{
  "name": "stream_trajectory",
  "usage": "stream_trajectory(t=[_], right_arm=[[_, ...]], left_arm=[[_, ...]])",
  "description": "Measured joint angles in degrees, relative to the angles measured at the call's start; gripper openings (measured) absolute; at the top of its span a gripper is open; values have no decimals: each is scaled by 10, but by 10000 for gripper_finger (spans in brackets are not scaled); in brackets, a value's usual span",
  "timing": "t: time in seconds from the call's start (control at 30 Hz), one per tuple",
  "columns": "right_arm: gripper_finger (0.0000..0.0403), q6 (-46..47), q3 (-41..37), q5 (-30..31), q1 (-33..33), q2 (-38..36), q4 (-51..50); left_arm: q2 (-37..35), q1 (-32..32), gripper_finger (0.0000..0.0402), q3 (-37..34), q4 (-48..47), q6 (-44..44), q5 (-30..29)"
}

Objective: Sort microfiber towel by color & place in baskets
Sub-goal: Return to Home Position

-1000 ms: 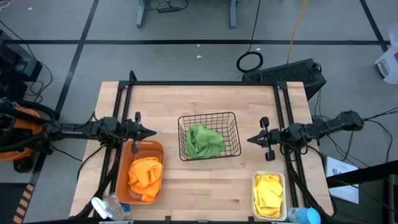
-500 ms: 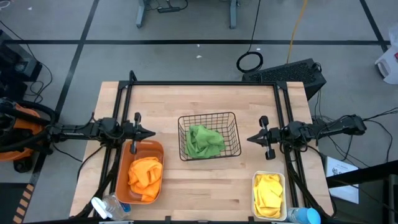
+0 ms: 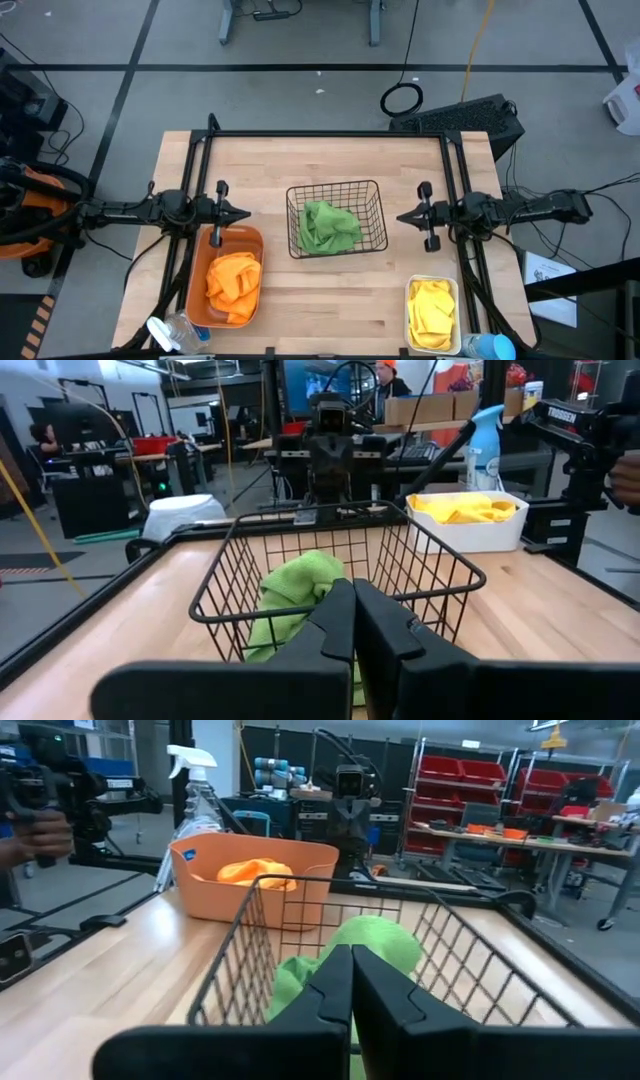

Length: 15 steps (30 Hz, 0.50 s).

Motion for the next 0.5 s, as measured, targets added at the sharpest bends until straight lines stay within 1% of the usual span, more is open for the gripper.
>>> stream_trajectory(t=[0.2, 0.3, 0.5], right_arm=[[0, -22, 0, -3, -23, 2, 16], [0, -30, 0, -30, -39, 2, 26], [0, -30, 0, -29, -71, 2, 30]], left_arm=[[0, 0, 4, 0, 0, -1, 0], [0, 0, 4, 0, 0, -1, 0], [0, 0, 4, 0, 0, -2, 0]])
